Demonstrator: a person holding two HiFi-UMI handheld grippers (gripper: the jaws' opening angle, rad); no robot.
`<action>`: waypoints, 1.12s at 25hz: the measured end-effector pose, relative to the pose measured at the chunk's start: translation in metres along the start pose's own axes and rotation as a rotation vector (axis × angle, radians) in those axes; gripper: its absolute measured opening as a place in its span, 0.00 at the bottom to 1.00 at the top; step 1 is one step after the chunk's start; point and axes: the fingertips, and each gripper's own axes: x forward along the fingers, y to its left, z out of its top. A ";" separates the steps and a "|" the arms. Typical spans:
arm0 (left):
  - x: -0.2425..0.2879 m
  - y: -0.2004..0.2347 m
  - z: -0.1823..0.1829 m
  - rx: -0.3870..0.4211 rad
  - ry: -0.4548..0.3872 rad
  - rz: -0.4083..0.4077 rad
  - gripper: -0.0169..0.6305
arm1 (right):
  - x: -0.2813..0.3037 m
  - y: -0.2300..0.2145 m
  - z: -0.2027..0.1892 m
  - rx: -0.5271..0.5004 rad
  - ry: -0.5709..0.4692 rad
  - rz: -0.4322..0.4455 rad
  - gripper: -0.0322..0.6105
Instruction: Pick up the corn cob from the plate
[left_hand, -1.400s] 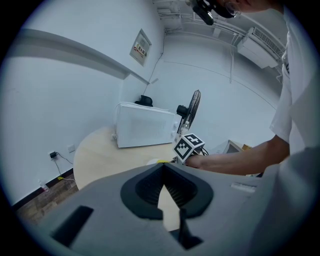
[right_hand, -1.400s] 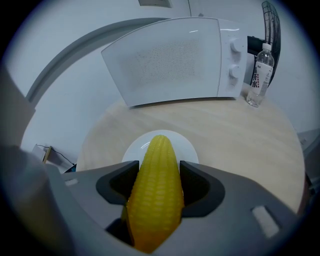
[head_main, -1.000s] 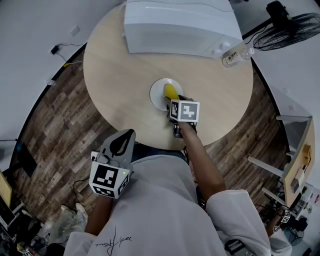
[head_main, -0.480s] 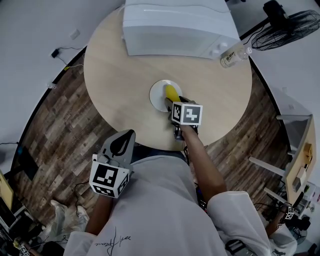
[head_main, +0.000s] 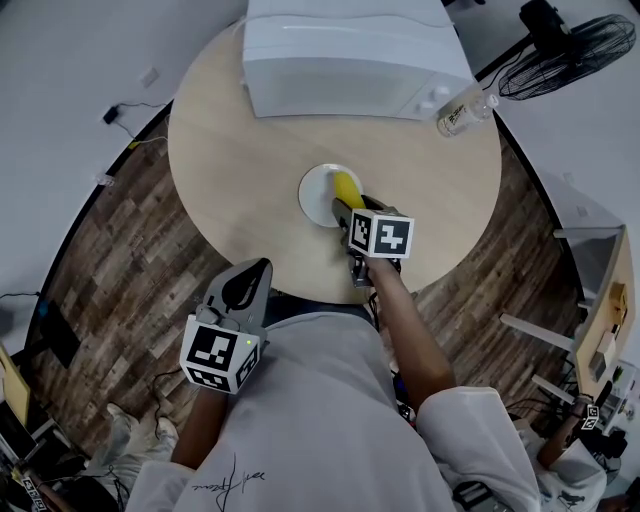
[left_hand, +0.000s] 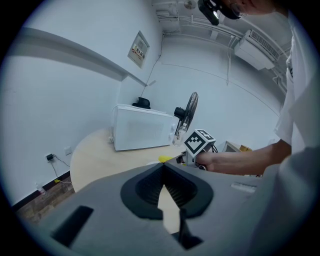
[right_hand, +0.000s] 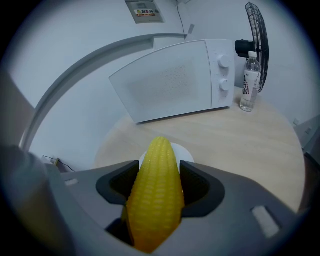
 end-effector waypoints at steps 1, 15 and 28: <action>0.000 0.000 0.001 0.001 -0.001 -0.002 0.01 | -0.002 0.000 0.000 0.003 -0.004 0.002 0.47; 0.000 0.004 0.008 0.003 -0.014 -0.018 0.01 | -0.028 0.001 0.006 -0.012 -0.042 0.018 0.47; 0.002 0.003 0.016 0.003 -0.033 -0.029 0.01 | -0.052 0.006 0.016 -0.012 -0.095 0.046 0.47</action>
